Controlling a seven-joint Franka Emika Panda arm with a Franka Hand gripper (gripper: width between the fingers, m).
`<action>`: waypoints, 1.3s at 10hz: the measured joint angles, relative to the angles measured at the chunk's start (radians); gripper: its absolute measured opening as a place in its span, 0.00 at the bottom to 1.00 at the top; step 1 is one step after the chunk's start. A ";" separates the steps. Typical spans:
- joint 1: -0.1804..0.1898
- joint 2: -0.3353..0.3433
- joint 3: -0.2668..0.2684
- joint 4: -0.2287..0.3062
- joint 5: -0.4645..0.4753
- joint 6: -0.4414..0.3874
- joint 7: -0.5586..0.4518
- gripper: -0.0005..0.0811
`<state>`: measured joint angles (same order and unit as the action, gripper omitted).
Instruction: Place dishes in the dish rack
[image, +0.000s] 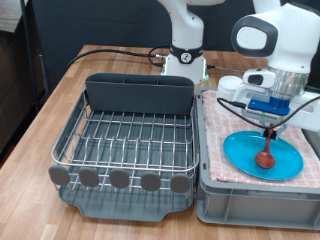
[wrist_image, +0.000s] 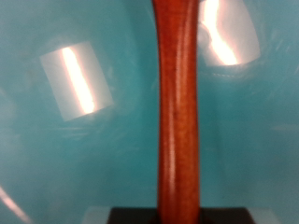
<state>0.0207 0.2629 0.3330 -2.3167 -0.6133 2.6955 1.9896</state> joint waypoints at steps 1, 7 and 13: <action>-0.007 -0.030 0.011 -0.004 0.038 -0.005 -0.025 0.12; -0.011 -0.267 0.034 -0.076 0.353 -0.213 0.018 0.12; -0.043 -0.384 0.009 -0.160 0.310 -0.244 0.290 0.12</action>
<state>-0.0222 -0.1208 0.3420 -2.4768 -0.3028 2.4512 2.2795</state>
